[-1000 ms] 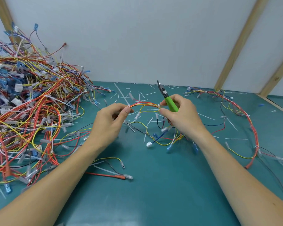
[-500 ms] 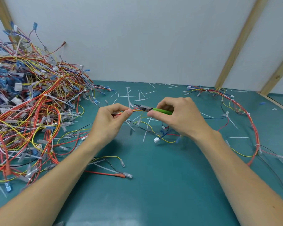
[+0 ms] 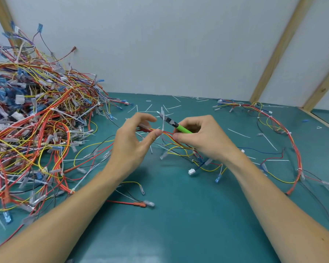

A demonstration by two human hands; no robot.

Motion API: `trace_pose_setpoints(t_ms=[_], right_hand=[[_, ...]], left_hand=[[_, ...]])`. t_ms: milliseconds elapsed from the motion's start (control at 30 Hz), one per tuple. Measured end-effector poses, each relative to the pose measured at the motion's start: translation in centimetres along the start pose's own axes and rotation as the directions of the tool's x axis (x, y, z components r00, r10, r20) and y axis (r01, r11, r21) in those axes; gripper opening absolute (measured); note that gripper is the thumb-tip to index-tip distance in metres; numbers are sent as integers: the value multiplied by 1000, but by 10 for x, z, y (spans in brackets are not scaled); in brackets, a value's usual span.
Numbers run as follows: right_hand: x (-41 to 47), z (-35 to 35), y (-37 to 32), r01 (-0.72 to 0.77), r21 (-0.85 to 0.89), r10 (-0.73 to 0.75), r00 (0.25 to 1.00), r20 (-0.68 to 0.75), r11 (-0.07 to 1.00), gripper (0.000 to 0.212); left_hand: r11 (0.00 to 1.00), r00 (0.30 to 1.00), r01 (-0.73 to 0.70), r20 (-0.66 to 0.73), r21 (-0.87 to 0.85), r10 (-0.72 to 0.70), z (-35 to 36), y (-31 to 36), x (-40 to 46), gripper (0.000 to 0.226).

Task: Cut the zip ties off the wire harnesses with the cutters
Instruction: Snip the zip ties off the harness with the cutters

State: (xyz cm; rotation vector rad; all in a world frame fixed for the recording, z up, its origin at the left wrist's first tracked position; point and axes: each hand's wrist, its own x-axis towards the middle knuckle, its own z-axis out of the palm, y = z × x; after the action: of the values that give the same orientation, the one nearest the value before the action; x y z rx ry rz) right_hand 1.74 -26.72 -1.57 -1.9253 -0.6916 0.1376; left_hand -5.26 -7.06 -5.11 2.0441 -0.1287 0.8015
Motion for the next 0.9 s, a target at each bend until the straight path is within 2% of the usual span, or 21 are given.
trace_pose_setpoints(t_ms=[67, 167, 200, 267, 333, 367, 433, 500, 567, 667, 800, 900], right_hand=[[1, 1, 0, -12, 16, 12, 1000, -9, 1000, 10], [2, 2, -1, -23, 50, 26, 997, -72, 998, 13], [3, 2, -1, -19, 76, 26, 995, -97, 997, 14], [3, 4, -2, -11, 173, 37, 989, -144, 985, 16], [4, 7, -3, -3, 289, 51, 986, -159, 957, 19], [4, 10, -3, -4, 327, 56, 987, -149, 945, 20], [3, 17, -2, -17, 334, 58, 992, -114, 942, 19], [2, 23, 1, -40, 244, 65, 993, -97, 969, 17], [2, 28, 4, -71, 172, 90, 991, -104, 983, 17], [2, 29, 5, -103, 148, 126, 979, -158, 984, 27], [2, 28, 3, -114, 134, 141, 969, -206, 984, 37], [2, 23, 2, -90, 182, 136, 957, -257, 979, 43]], left_hand=[[997, 993, -13, -115, 78, 22, -2, 3, 1, 32], [987, 955, -100, -266, 127, 131, -8, 9, 2, 12], [992, 960, -99, -253, 81, 116, -10, 9, 2, 17], [999, 995, -11, -104, -43, 7, -8, 8, -1, 35], [985, 993, 91, 89, -149, -78, 0, 9, -3, 32], [972, 986, 118, 141, -202, -91, 5, 9, -4, 27], [946, 987, 139, 118, -294, -109, 10, 9, -3, 20], [935, 990, 140, 56, -326, -129, 10, 4, 0, 18], [925, 985, 173, 52, -338, -165, 8, -1, 1, 16], [867, 962, 272, 86, -418, -261, 9, -2, 2, 11], [719, 920, 383, 170, -580, -353, 11, 0, 3, 11], [701, 902, 420, 186, -576, -389, 9, -2, 5, 12]])
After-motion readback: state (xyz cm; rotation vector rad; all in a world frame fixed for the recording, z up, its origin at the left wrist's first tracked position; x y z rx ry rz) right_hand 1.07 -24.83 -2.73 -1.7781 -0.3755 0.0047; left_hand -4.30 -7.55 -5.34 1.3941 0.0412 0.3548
